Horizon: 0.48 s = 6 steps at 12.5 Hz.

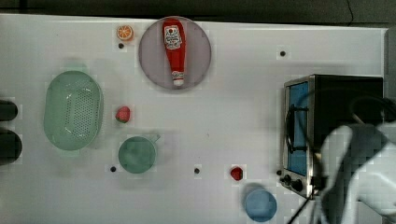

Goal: Pick banana from table and place on oven.

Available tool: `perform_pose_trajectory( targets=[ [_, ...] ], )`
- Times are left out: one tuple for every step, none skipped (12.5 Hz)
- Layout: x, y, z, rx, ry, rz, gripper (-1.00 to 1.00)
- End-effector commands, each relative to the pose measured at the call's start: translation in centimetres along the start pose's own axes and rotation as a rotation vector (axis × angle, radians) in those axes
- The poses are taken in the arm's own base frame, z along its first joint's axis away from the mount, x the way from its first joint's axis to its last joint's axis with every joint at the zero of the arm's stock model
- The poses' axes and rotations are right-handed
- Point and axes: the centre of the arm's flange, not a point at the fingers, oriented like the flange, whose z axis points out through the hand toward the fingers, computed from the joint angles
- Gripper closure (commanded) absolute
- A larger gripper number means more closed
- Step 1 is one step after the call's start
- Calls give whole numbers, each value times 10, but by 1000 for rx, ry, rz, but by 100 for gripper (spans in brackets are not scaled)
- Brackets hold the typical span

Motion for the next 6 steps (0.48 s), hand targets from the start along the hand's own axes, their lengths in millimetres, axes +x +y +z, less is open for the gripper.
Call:
perform_pose_trajectory(
  targets=[
    [14,7,-25,9,76,-150,18],
    [15,7,-21,6,70,-148,-4],
    [15,5,-21,6,70,-151,-27],
    [15,3,-22,7,71,-154,-49],
    [16,2,-25,8,79,-155,-72],
    [17,2,-27,8,89,-156,-95]
  ],
)
